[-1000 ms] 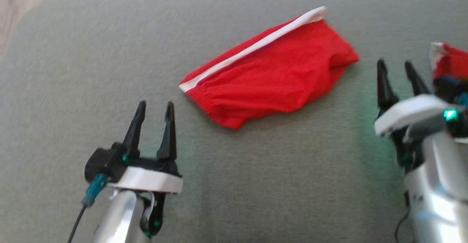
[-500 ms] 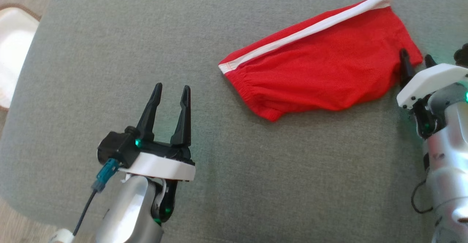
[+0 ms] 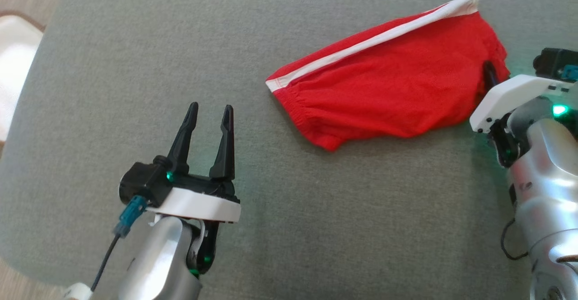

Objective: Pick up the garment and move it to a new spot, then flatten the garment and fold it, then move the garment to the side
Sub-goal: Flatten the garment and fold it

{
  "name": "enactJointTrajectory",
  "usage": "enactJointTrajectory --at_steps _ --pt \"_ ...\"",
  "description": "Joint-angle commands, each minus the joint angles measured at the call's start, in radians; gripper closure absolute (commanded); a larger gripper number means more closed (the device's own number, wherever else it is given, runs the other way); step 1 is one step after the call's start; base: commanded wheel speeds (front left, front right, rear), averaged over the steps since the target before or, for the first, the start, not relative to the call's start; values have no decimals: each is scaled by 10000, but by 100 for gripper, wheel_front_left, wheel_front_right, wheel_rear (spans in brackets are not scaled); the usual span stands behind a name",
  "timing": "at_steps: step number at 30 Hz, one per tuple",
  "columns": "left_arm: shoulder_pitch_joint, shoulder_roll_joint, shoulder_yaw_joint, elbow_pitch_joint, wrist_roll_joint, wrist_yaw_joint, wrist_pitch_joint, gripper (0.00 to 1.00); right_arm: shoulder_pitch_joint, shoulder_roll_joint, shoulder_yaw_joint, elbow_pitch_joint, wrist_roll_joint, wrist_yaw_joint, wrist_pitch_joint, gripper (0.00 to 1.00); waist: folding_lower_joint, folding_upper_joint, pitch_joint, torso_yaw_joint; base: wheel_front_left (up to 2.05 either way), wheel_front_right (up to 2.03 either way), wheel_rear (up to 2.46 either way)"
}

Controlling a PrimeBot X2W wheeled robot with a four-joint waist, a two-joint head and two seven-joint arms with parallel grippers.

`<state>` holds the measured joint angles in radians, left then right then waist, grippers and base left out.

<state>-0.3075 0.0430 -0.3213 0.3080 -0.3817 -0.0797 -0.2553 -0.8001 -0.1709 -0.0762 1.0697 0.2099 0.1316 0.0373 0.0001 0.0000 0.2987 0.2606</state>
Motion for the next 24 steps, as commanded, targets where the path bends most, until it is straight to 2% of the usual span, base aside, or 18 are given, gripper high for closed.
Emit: enactJointTrajectory --at_steps 1,9,16,18,24 --pt "-227 73 358 -261 -64 15 -64 0 -124 -59 247 -229 121 -9 -325 100 -1 0 -166 -185 0 0 0" --pt "147 72 524 -236 -72 2 -65 0 638 -564 211 -675 993 -9 -1102 100 -1 0 -895 -891 0 0 0" --pt "504 72 736 -238 23 -53 -65 0 1995 -981 -679 -1318 1519 -9 -1207 100 -1 0 -1444 -1418 0 0 0" --pt "574 72 763 -228 59 -76 -65 0 2374 -921 -1026 -1601 1591 -9 -1125 100 -1 0 -1541 -1504 0 0 0" --pt "640 72 793 -179 161 -138 -65 0 2623 -664 -1126 -2216 1589 -9 -912 100 -1 0 -1587 -1498 0 0 0"
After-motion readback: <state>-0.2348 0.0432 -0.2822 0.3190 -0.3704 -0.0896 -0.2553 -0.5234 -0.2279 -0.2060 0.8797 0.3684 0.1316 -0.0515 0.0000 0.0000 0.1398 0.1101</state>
